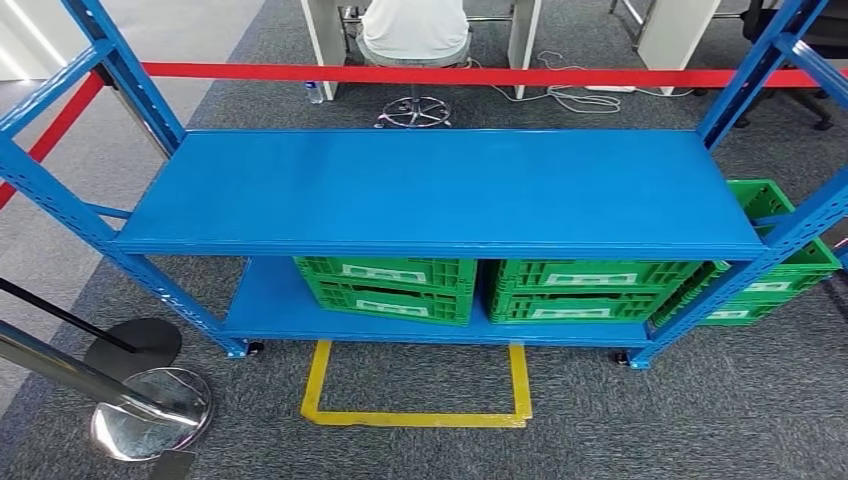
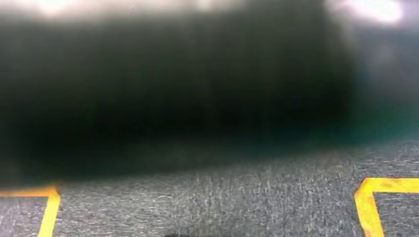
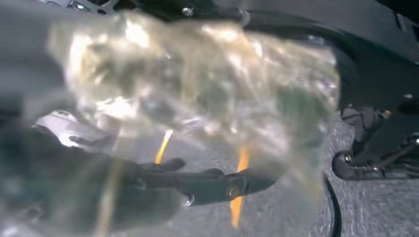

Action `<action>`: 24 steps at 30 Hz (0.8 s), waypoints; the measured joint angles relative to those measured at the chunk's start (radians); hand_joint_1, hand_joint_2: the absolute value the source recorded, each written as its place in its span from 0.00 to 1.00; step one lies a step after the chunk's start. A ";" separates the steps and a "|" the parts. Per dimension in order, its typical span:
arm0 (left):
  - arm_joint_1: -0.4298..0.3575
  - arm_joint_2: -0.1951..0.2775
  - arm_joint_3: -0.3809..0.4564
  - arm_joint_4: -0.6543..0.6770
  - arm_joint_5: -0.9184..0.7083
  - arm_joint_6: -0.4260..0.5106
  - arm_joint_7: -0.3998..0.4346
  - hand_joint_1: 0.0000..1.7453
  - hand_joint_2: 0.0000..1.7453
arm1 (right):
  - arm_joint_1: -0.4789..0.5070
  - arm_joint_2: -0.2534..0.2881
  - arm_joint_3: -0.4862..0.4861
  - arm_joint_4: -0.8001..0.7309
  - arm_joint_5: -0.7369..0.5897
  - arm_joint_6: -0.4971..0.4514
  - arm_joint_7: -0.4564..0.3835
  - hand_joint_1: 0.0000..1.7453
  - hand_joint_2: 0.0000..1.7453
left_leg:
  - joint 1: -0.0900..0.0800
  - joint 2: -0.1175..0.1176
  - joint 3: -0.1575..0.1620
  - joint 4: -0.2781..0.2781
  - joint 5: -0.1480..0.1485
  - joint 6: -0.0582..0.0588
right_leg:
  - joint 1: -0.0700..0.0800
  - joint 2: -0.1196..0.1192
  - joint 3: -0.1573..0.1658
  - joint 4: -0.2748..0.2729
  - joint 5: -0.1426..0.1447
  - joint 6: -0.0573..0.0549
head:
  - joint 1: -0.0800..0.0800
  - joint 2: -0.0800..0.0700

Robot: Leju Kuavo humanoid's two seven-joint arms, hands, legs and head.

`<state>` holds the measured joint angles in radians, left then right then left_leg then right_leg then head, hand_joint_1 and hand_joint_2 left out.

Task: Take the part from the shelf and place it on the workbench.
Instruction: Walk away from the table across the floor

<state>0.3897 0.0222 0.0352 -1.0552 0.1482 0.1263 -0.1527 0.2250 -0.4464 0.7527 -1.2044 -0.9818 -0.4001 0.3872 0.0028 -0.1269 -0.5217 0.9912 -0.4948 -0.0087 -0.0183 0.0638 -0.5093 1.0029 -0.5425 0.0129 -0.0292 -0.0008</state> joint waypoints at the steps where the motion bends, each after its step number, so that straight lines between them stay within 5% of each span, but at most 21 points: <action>1: 0.000 -0.001 0.002 0.000 0.001 0.000 -0.001 0.00 0.00 | 0.002 -0.001 -0.003 -0.002 0.000 0.000 0.000 0.00 0.00 | 0.000 0.000 0.000 0.000 0.000 0.000 | 0.000 0.000 0.000 0.000 0.000 0.000 | 0.000 0.000; 12: 0.000 -0.008 0.025 0.000 0.003 0.004 -0.003 0.00 0.00 | 0.013 -0.005 -0.016 -0.027 0.007 -0.007 0.000 0.00 0.00 | -0.001 0.000 0.001 0.001 -0.001 0.002 | -0.002 0.000 0.001 -0.002 -0.001 0.004 | 0.000 0.000; 13: 0.000 -0.009 0.026 0.000 0.000 0.005 -0.004 0.00 0.00 | 0.014 -0.005 -0.017 -0.030 0.007 -0.008 0.000 0.00 0.25 | -0.001 0.000 0.001 0.001 -0.001 0.002 | -0.002 0.000 0.001 -0.002 -0.001 0.004 | 0.000 0.000; 16: -0.001 -0.012 0.030 0.000 -0.013 0.010 -0.005 0.00 0.75 | 0.019 -0.006 -0.022 -0.035 0.009 -0.011 0.000 0.00 1.00 | -0.002 0.000 0.001 0.001 -0.002 0.002 | -0.002 0.000 0.002 -0.002 -0.001 0.004 | 0.000 0.000; 17: -0.001 -0.014 0.032 0.000 -0.018 0.012 -0.005 0.00 1.00 | 0.021 -0.006 -0.025 -0.035 0.011 -0.012 0.000 0.00 1.00 | -0.002 0.000 0.001 0.001 -0.002 0.002 | -0.002 0.000 0.002 -0.002 -0.001 0.004 | 0.000 0.000; 21: -0.013 -0.022 0.042 0.014 -0.050 0.005 0.004 0.00 0.00 | 0.023 0.001 -0.060 -0.017 0.070 -0.013 0.000 0.00 1.00 | -0.002 0.000 0.001 0.001 -0.002 0.002 | -0.002 0.000 0.002 -0.002 -0.001 0.004 | 0.000 0.000; 24: -0.029 -0.026 0.043 0.045 -0.064 -0.007 0.018 0.00 0.00 | 0.020 0.019 -0.113 0.022 0.147 0.005 0.000 0.00 1.00 | -0.002 0.001 0.002 0.001 -0.002 0.002 | -0.002 0.001 0.003 -0.002 -0.001 0.004 | 0.000 0.000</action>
<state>0.3611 -0.0033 0.0777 -1.0106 0.0838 0.1197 -0.1345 0.2447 -0.4275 0.6401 -1.1825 -0.8350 -0.3948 0.3873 0.0007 -0.1262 -0.5199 0.9917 -0.4967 -0.0062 -0.0201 0.0643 -0.5064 1.0008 -0.5439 0.0170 -0.0293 -0.0008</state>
